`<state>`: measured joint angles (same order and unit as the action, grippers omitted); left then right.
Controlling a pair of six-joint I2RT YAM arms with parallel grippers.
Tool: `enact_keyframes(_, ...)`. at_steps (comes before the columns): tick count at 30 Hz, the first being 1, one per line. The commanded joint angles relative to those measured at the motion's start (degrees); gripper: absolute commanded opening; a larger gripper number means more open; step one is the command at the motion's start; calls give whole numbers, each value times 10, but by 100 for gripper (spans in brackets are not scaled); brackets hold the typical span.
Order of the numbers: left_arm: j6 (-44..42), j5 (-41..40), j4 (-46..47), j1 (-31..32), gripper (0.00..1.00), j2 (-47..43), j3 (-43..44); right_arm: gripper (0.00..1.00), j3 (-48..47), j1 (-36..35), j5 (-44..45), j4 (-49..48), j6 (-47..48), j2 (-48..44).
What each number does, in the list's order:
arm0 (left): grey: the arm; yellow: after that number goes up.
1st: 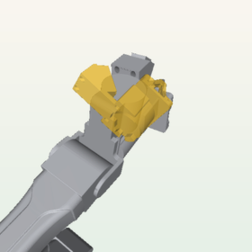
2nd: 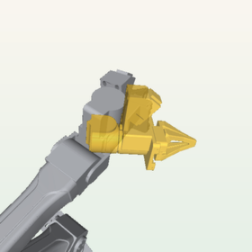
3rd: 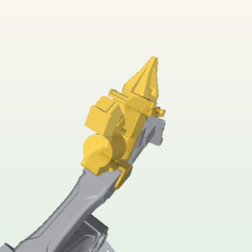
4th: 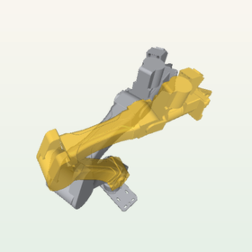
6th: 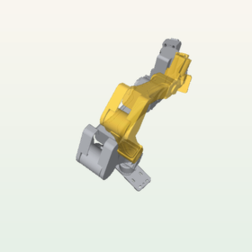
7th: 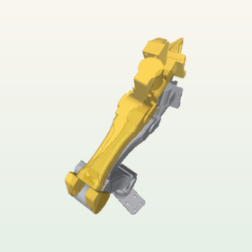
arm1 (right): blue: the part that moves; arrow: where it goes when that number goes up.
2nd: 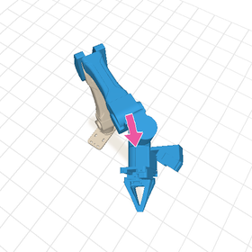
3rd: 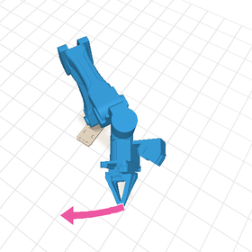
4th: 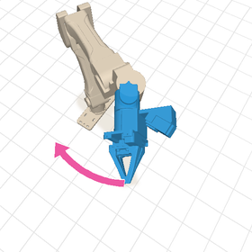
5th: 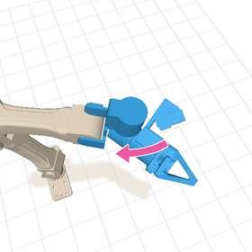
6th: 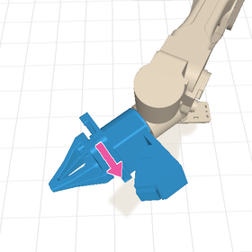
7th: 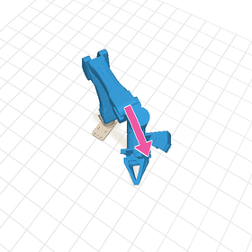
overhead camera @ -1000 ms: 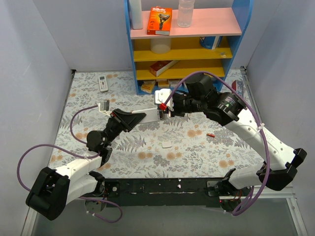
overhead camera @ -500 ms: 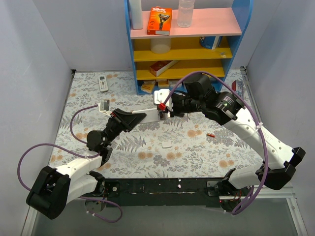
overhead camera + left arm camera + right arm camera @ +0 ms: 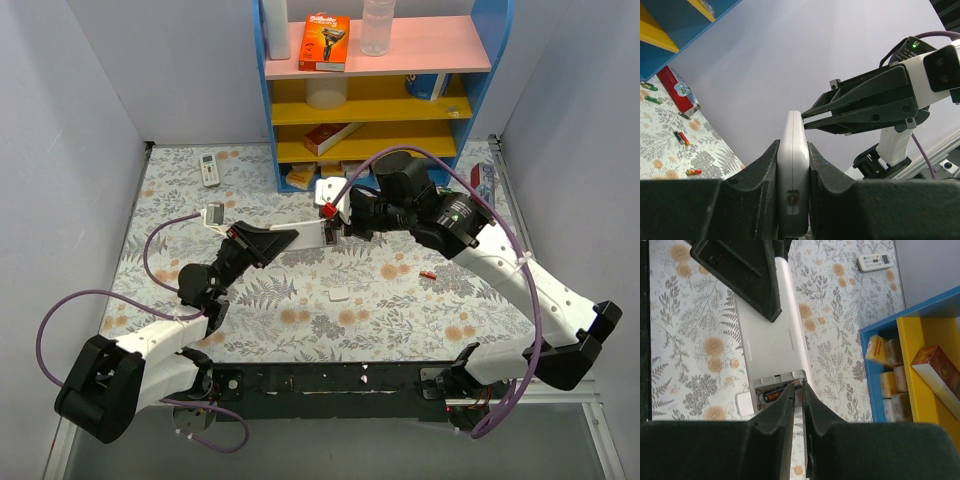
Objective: Load the batteries into the remote control
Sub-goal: Load the battery into the remote control.
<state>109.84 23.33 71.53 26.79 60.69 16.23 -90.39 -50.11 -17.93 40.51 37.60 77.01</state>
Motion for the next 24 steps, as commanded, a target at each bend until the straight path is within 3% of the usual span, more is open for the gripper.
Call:
enact_keyframes(1, -2, -3, 62, 2, 0, -13, 7, 19, 17, -1, 31, -60, -81, -21)
enact_keyframes(5, -13, -7, 50, 3, 0, -14, -1, 25, 14, -1, 45, -105, -141, -33)
enact_keyframes(9, -33, -16, 30, 2, 0, -17, -2, 40, 6, -1, 80, -120, -229, -32)
enact_keyframes(12, -50, -26, 10, 2, 0, -20, -2, 45, 8, -1, 95, -112, -295, -29)
enact_keyframes(19, -88, -38, -37, 2, 0, -26, -8, 45, 57, -2, 160, -124, -427, -46)
enact_keyframes(24, -172, -52, -175, 3, 0, -60, 2, 46, 119, 14, 194, -155, -492, -69)
